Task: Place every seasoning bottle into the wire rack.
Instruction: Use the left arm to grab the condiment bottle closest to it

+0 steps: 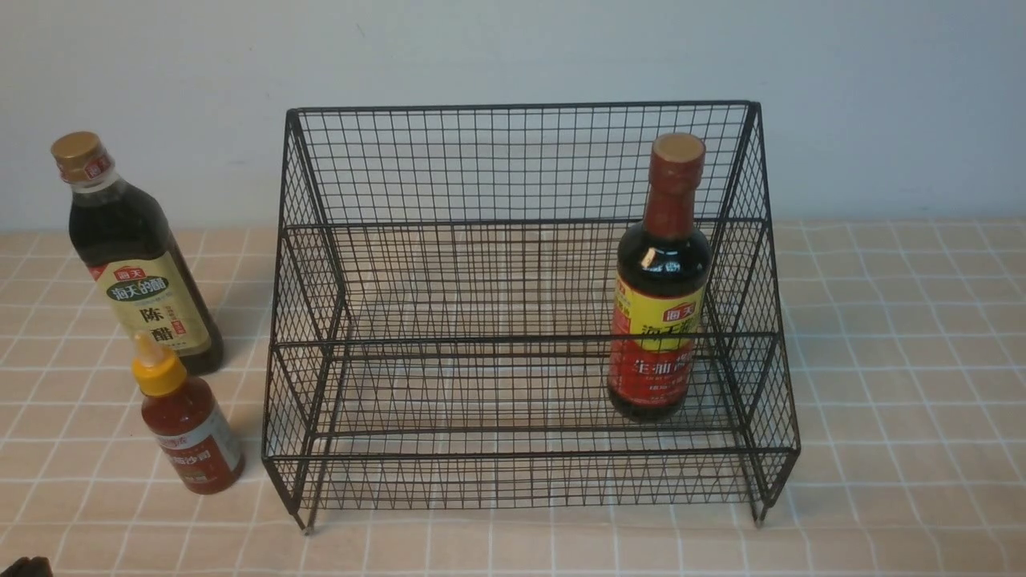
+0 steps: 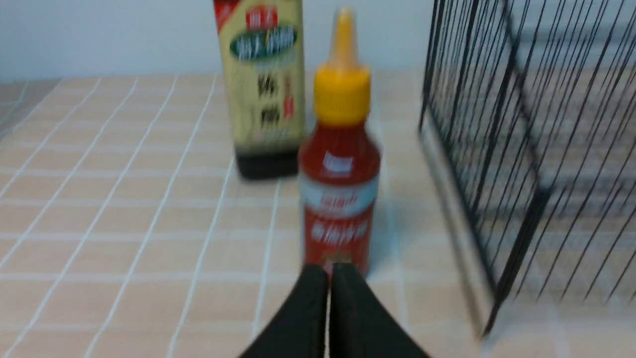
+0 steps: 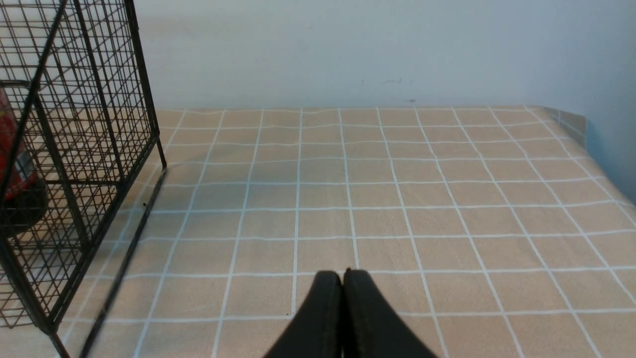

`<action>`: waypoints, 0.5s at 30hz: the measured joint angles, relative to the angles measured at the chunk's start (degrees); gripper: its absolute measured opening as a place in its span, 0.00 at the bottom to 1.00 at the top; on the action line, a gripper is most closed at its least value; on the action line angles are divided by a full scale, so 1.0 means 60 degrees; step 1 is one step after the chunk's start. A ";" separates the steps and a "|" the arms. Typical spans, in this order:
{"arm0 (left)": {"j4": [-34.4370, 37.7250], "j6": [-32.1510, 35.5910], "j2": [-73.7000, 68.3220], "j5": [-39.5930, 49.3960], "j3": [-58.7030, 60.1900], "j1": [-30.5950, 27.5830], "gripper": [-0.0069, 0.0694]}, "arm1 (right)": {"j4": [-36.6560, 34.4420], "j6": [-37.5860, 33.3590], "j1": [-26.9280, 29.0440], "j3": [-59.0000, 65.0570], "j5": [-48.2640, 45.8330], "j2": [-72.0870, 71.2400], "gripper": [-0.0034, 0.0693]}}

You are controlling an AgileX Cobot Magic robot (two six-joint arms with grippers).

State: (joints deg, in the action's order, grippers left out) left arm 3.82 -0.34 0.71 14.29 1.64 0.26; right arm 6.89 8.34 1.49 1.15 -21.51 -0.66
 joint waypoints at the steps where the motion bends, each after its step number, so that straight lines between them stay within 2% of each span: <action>1: 0.0000 0.0000 0.0000 0.0000 0.0000 0.0000 0.08 | 0.0000 0.0000 0.0000 0.0000 0.0000 0.0000 0.03; 5: 0.0875 -0.0114 0.0000 -0.1767 0.0000 0.0000 0.08 | 0.0000 -0.0086 0.0000 0.0000 0.0000 0.0000 0.03; 6: 0.1034 -0.0114 0.0000 -0.2629 0.0000 0.0000 0.08 | 0.0000 -0.0153 0.0000 0.0000 0.0000 0.0000 0.03; 11: 0.0932 -0.0105 -0.0024 -0.4775 0.0000 0.0000 0.08 | 0.0000 -0.0182 0.0000 0.0000 0.0000 0.0000 0.03; 15: 0.0350 -0.0224 -0.0938 -0.5296 0.0000 0.0000 0.10 | 0.0000 -0.0182 0.0000 0.0000 0.0000 0.0000 0.03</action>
State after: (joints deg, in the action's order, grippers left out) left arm 5.92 -1.68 -4.92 -17.48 1.64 0.26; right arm 6.89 7.24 1.49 1.15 -21.51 -0.66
